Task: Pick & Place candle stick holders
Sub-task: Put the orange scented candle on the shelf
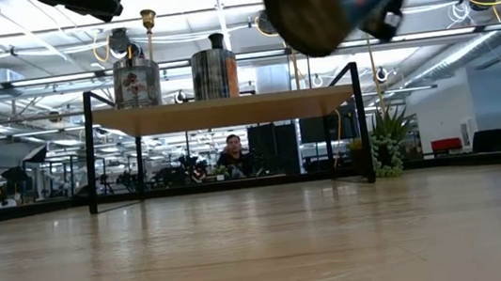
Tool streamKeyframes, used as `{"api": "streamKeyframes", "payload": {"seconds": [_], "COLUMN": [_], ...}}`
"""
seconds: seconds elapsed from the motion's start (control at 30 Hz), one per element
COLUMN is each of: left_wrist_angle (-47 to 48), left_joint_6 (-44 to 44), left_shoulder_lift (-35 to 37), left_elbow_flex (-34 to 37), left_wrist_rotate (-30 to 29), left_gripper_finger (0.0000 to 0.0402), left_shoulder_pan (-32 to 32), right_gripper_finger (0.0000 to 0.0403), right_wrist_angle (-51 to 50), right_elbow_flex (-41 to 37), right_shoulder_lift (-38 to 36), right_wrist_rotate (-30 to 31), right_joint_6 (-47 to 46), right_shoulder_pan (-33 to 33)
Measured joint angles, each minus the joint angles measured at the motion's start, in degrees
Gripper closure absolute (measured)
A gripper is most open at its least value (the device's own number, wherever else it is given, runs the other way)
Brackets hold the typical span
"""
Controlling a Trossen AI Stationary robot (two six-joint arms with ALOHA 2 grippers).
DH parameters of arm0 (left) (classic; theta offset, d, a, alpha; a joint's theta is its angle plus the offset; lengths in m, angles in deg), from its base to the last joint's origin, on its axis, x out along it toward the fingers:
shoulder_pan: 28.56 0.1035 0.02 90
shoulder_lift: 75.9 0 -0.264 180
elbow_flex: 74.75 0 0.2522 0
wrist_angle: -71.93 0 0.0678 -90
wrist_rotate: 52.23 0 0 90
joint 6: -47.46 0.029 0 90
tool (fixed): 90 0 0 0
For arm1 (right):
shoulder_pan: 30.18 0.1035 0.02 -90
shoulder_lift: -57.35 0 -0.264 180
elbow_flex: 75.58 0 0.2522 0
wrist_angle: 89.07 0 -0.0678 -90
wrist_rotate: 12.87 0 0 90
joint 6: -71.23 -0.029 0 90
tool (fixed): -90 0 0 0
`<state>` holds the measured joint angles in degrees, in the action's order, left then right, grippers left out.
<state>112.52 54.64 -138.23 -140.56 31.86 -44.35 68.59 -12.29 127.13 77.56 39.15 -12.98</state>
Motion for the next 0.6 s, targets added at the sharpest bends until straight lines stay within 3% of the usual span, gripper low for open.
{"api": "streamKeyframes", "payload": {"seconds": [0.2,0.47,0.6], "left_wrist_angle": [-0.1,-0.1,0.0], "left_joint_6": [0.0,0.3,0.3], "left_shoulder_lift": [0.0,0.0,0.0], "left_elbow_flex": [0.0,0.0,0.0], "left_wrist_rotate": [-0.2,-0.7,-0.7], "left_gripper_finger": [0.0376,0.0376,0.0376], "left_shoulder_pan": [0.0,0.0,0.0], "right_gripper_finger": [0.0399,0.0399,0.0399], "right_wrist_angle": [-10.8,-42.2,-57.0], "right_elbow_flex": [11.9,38.3,48.2], "right_shoulder_lift": [2.3,11.7,17.1], "right_wrist_rotate": [-4.0,7.0,11.2], "right_joint_6": [9.3,20.4,21.4], "right_shoulder_pan": [-6.7,-12.7,-18.0]}}
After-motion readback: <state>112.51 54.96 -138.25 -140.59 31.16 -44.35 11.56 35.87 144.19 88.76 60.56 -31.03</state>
